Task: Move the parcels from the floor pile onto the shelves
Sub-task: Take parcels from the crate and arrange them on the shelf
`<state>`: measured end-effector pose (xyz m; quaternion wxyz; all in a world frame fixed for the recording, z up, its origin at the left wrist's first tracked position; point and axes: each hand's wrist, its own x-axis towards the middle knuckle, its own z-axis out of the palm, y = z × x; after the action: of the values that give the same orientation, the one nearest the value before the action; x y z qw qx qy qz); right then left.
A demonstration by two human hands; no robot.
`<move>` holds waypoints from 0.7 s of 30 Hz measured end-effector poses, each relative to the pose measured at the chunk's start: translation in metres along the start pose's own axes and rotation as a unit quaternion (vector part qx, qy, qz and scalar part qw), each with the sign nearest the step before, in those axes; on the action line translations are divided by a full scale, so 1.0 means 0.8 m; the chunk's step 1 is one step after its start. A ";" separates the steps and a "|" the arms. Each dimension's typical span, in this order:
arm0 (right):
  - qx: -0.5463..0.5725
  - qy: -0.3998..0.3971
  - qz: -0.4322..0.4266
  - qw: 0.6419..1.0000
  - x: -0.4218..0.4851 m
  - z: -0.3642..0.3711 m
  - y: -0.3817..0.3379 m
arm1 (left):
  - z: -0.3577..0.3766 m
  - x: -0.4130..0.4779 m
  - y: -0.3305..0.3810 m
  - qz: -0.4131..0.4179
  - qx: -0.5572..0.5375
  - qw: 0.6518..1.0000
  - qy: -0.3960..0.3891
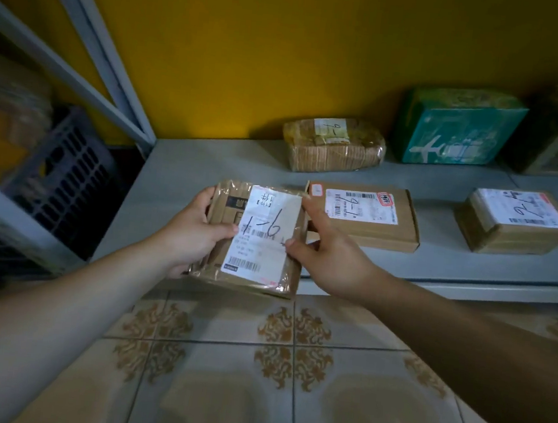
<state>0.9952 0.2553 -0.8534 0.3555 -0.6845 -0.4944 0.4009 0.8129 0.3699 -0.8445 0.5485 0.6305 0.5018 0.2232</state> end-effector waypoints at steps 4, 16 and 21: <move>-0.098 0.052 0.003 0.994 0.048 0.003 0.008 | -0.032 0.026 0.001 -0.035 -0.004 0.999 0.037; -0.489 0.001 0.056 0.870 0.081 -0.053 0.094 | -0.070 0.079 -0.006 0.027 0.295 0.946 0.134; -0.458 0.090 0.068 0.882 0.081 -0.058 0.089 | -0.015 0.055 0.003 0.052 0.516 0.854 0.045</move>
<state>1.0772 0.2951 -0.9096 0.0176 -0.8360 -0.5411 0.0900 0.8214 0.4141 -0.8504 0.1089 0.8373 0.5356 -0.0117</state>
